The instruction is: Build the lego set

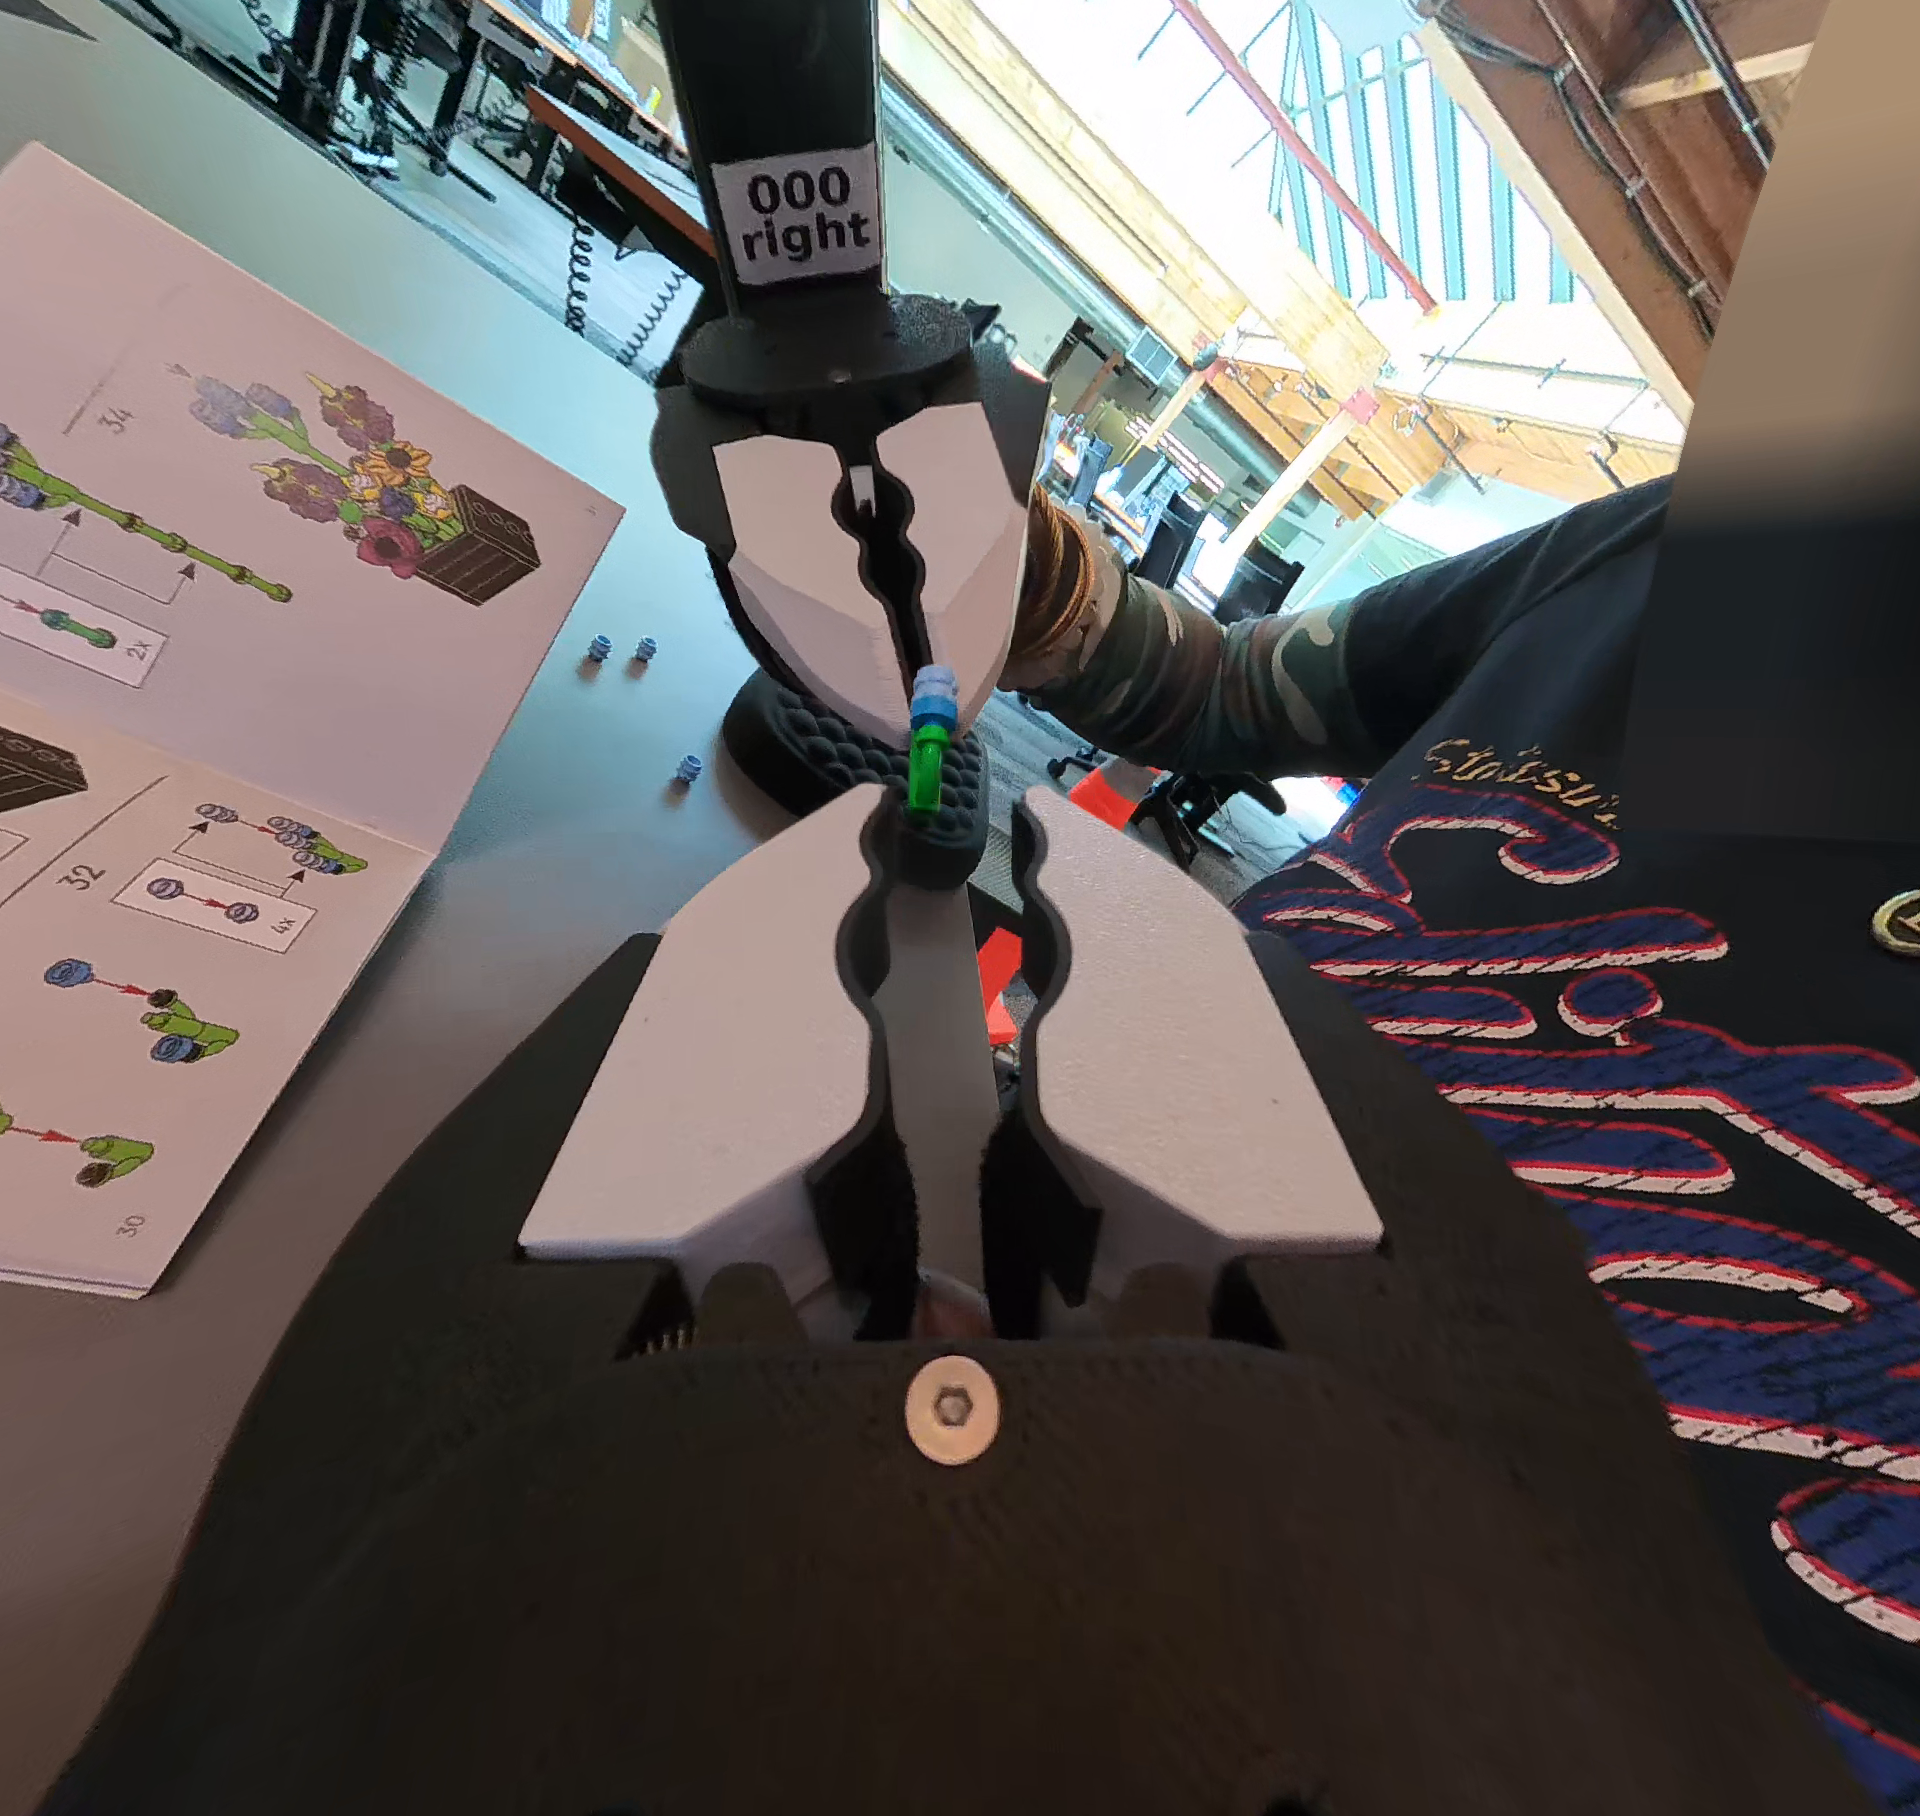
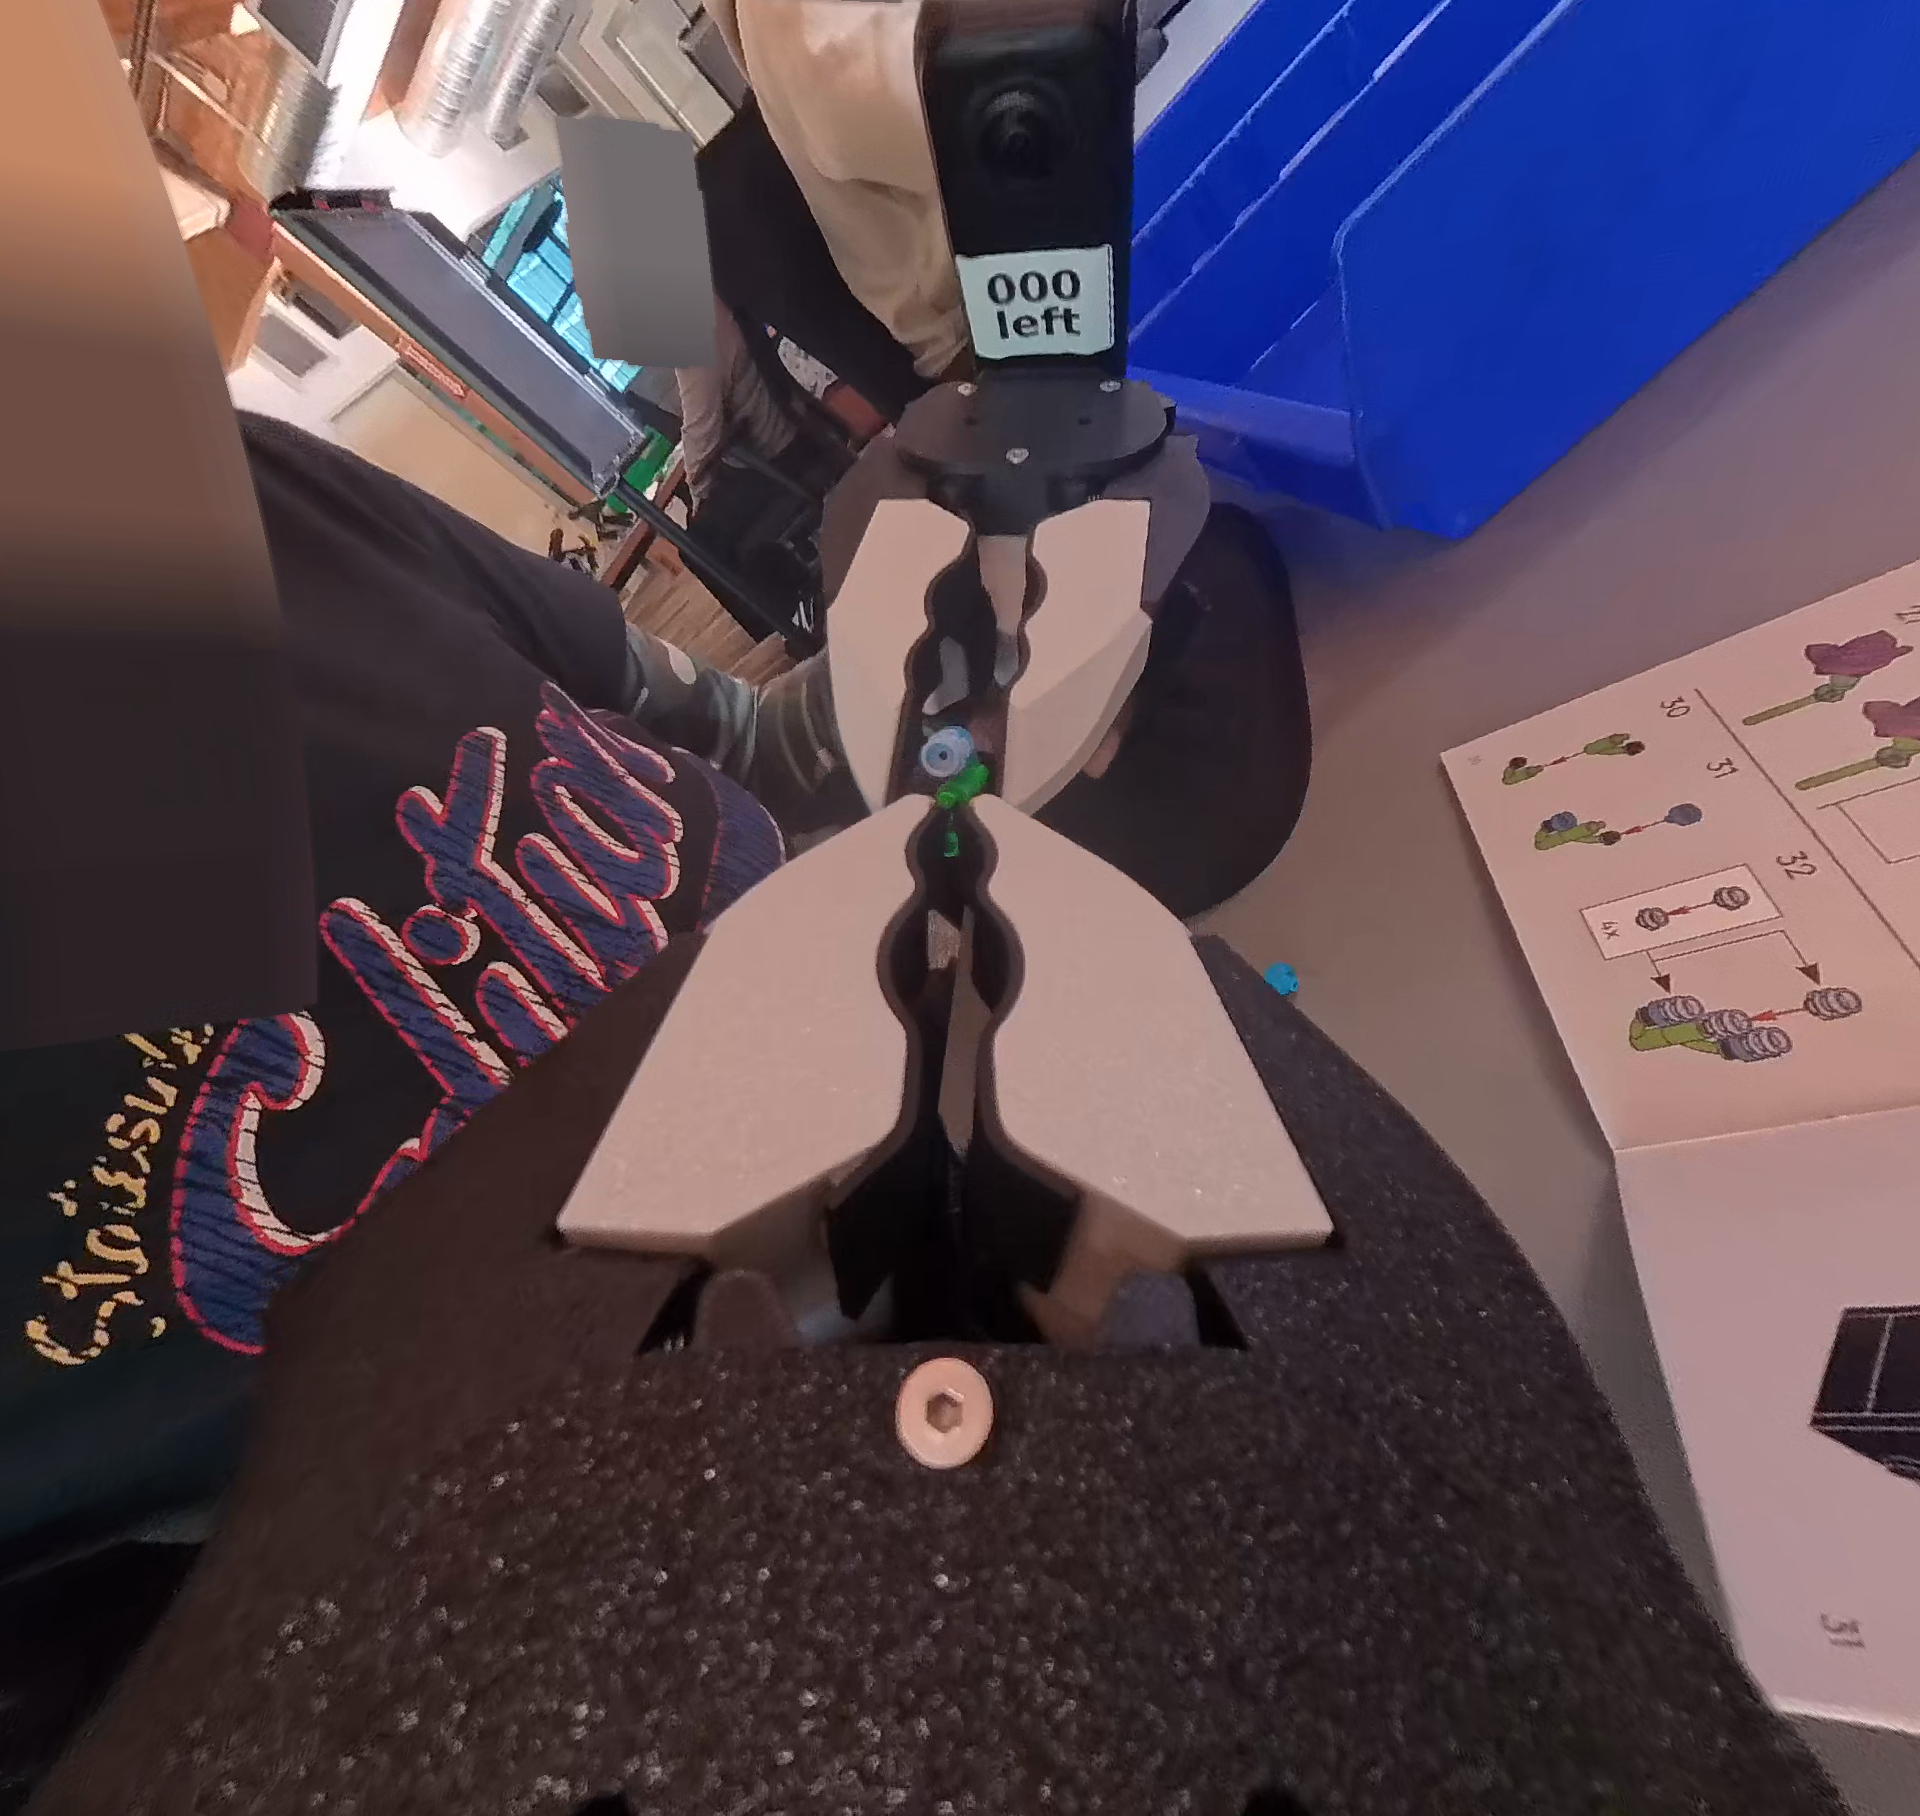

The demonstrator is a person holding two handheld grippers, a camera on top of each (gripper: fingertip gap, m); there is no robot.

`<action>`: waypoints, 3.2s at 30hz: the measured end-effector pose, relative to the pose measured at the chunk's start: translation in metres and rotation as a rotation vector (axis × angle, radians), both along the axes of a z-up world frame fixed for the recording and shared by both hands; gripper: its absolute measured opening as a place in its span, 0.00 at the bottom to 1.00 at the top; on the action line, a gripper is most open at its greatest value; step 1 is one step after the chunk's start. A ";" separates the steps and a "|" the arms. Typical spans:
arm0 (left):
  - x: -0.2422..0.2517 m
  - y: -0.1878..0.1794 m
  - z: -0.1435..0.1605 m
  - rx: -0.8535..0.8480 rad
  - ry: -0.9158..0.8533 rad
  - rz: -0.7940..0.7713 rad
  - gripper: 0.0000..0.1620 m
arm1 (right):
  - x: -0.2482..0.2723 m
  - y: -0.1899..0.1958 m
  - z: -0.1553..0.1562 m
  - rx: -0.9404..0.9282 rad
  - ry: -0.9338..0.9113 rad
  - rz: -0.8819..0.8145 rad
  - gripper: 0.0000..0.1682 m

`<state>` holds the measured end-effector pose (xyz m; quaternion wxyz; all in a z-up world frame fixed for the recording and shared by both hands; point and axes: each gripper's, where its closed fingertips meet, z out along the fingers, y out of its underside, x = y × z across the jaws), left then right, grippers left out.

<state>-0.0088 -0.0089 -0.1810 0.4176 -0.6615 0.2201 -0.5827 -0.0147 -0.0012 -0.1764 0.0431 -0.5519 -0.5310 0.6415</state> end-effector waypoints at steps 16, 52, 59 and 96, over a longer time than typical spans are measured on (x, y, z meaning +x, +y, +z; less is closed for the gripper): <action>-0.030 0.017 0.016 0.096 -0.060 0.206 0.04 | 0.003 0.015 -0.014 0.381 -0.004 -0.071 0.10; -0.047 0.017 0.018 0.185 -0.100 0.324 0.04 | 0.183 0.042 -0.077 0.505 -0.327 -0.215 0.02; -0.044 0.018 0.015 0.175 -0.078 0.319 0.04 | 0.179 0.034 -0.087 0.786 -0.205 -0.043 0.02; -0.056 0.017 0.022 0.192 -0.160 0.358 0.04 | 0.183 0.043 -0.086 0.775 -0.560 -1.336 0.09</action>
